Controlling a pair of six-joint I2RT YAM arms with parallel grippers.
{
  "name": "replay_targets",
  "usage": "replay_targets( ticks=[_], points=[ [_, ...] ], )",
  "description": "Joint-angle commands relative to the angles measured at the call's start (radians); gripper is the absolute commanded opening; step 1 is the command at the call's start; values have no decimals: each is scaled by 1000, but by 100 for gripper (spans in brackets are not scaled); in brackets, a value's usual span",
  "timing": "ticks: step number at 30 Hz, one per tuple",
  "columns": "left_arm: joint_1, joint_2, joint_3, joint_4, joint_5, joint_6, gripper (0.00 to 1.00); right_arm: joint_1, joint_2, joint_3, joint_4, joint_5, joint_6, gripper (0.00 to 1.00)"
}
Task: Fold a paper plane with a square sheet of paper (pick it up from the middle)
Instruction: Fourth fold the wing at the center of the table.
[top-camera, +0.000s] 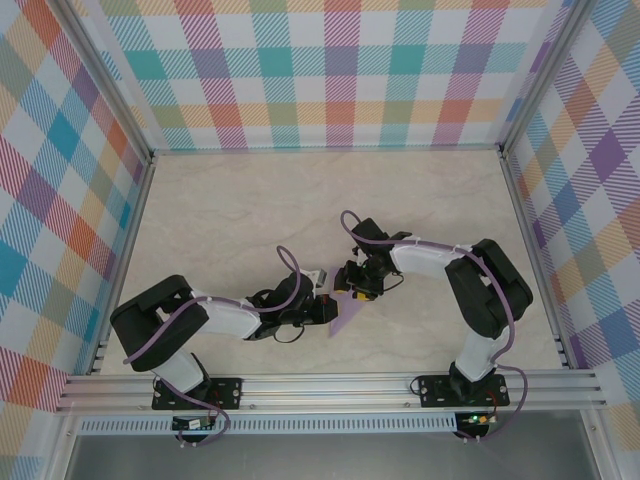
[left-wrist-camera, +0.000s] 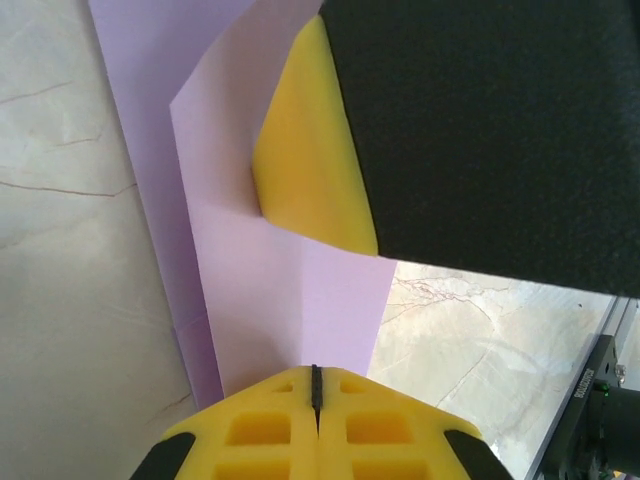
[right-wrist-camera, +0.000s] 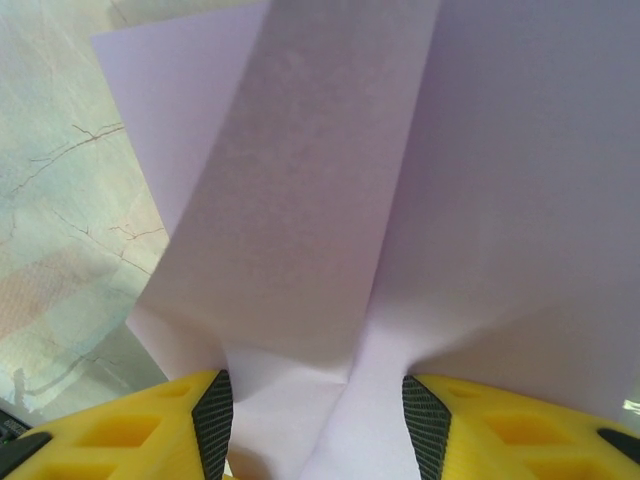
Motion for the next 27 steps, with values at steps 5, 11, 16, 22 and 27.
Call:
replay_targets(
  ticks=[5, 11, 16, 22, 27],
  points=[
    [8, 20, 25, -30, -16, 7, 4, 3, 72, -23, -90, 108, -6, 52],
    [8, 33, 28, -21, -7, 8, 4, 4, 89, -18, -95, 110, -11, 51],
    [8, 33, 31, -26, -8, 9, 4, 5, 102, -15, -97, 113, -15, 49],
    [7, 36, 30, -38, -17, 7, 4, 7, 118, -7, -107, 121, -17, 49],
    [8, 40, 28, -43, -19, 5, 4, 9, 123, -5, -108, 121, -15, 49]
  ],
)
